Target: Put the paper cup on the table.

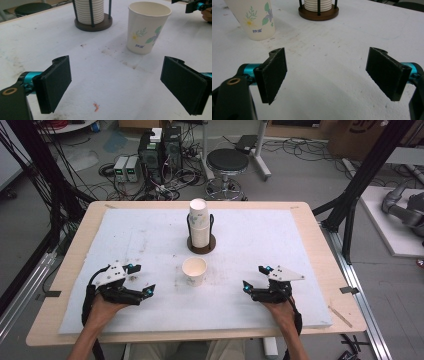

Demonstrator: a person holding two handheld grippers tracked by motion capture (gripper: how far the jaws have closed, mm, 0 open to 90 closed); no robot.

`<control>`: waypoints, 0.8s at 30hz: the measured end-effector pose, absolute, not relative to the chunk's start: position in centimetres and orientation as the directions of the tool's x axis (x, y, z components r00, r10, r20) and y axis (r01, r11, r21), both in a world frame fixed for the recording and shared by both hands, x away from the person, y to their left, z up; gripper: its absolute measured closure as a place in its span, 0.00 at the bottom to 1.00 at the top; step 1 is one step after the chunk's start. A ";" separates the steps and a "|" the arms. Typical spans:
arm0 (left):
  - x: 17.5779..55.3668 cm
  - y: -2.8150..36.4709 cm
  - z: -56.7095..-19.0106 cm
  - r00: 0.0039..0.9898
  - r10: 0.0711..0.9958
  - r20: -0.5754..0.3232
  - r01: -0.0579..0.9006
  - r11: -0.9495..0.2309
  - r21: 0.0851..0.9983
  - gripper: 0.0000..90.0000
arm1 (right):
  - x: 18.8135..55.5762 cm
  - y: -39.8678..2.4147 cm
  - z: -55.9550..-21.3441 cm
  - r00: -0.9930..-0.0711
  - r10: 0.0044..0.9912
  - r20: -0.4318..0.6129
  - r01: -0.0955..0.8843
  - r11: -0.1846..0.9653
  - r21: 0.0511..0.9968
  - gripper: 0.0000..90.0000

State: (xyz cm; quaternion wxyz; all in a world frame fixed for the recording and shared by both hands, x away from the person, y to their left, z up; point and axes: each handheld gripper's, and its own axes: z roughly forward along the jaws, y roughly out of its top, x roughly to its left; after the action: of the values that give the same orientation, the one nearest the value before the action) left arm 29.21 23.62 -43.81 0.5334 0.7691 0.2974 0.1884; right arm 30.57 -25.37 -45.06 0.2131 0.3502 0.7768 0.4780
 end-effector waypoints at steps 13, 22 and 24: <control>28.8 25.4 -45.2 0.720 0.693 -0.044 0.250 -0.199 0.948 0.11 | 30.4 -25.3 -45.1 -0.663 0.749 -0.009 0.327 0.300 0.896 0.19; 28.8 25.7 -45.3 0.709 0.703 -0.056 0.246 -0.171 0.954 0.11 | 30.4 -25.3 -45.1 -0.666 0.746 -0.012 0.322 0.302 0.897 0.19; 28.8 25.8 -45.3 0.709 0.703 -0.056 0.246 -0.171 0.954 0.11 | 30.4 -25.3 -45.1 -0.667 0.745 -0.012 0.321 0.302 0.898 0.19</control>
State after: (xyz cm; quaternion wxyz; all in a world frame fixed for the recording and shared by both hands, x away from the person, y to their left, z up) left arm 28.82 25.79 -45.34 0.5574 0.7373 0.3218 0.2051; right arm 30.39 -25.33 -45.07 0.2206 0.3435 0.7762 0.4805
